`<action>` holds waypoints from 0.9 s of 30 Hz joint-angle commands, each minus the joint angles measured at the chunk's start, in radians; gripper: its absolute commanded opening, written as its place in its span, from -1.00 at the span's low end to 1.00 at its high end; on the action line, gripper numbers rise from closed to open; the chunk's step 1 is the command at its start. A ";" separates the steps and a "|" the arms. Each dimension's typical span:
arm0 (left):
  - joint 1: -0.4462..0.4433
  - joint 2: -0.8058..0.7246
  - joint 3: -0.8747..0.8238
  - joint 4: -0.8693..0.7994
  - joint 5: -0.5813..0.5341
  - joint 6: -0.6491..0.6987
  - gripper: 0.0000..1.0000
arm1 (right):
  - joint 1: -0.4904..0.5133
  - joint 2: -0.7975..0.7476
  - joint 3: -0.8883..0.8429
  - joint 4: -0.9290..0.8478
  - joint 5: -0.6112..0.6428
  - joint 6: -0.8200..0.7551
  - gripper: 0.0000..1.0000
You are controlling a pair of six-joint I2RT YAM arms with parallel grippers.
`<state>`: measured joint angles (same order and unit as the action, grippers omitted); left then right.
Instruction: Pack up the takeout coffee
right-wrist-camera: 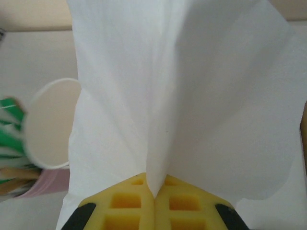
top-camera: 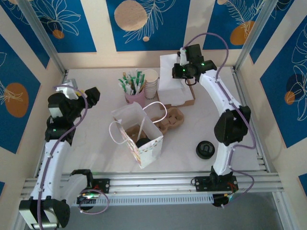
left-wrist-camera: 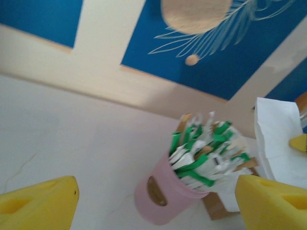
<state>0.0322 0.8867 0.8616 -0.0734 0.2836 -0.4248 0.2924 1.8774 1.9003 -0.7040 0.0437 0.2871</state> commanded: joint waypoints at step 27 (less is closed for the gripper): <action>-0.957 0.123 0.428 -0.141 -0.181 1.114 0.49 | 0.362 -0.587 -0.169 -0.064 0.019 -0.043 -1.00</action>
<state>-0.8795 1.0004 1.2690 -0.2119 0.2062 0.5411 0.6312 1.3056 1.7313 -0.7479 0.0166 0.2657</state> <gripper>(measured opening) 0.748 0.067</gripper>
